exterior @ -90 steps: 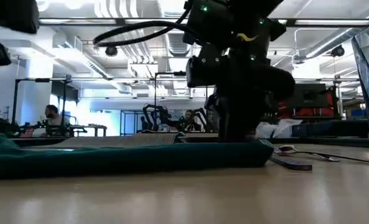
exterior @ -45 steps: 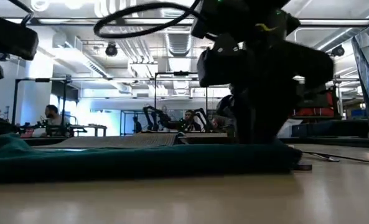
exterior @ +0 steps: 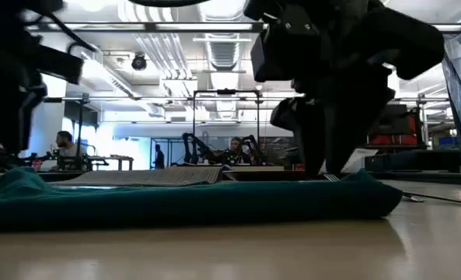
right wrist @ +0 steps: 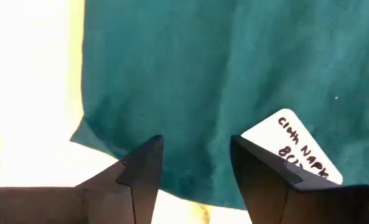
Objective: Set table place
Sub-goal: Fold the green napkin
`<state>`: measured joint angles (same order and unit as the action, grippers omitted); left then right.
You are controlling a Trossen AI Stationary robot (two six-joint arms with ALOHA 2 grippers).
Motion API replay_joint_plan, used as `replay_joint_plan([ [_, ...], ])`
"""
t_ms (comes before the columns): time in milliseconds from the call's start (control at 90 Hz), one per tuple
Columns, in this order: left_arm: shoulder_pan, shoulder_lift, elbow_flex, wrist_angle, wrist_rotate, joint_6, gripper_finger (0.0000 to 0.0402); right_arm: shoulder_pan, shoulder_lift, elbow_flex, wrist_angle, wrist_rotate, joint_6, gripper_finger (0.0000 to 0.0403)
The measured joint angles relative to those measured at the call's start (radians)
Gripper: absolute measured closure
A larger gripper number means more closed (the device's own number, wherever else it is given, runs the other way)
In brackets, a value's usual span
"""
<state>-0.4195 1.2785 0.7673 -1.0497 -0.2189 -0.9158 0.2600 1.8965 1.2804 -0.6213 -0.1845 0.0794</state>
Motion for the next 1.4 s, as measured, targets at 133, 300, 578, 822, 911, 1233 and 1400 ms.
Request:
replay_joint_plan([
  [133,0.114,-0.009,-0.037,0.034,0.076,0.160,0.0234,-0.001,-0.003,0.009,-0.003,0.001,-0.002,0.0228],
  [300,0.215,-0.047,-0.139,0.199,0.253,0.282,0.0240,-0.001,-0.003,0.011,-0.004,0.001,-0.001,0.0224],
  [578,0.232,-0.153,-0.217,0.257,0.393,0.286,0.0253,-0.002,-0.004,0.011,-0.003,0.001,-0.003,0.0227],
  [822,0.232,-0.183,-0.252,0.235,0.387,0.260,0.0324,-0.008,-0.007,0.020,-0.015,0.003,-0.030,0.0228],
  [911,0.232,-0.176,-0.276,0.239,0.387,0.250,0.0377,-0.020,-0.021,0.052,-0.046,0.006,-0.038,0.0234],
  [1233,0.179,-0.182,-0.226,0.228,0.385,0.214,0.0399,-0.151,-0.079,0.085,-0.122,0.203,-0.060,0.0249],
  [1400,0.113,-0.194,-0.153,0.211,0.343,0.189,0.0401,-0.234,-0.051,0.045,-0.126,0.148,-0.053,0.0235],
])
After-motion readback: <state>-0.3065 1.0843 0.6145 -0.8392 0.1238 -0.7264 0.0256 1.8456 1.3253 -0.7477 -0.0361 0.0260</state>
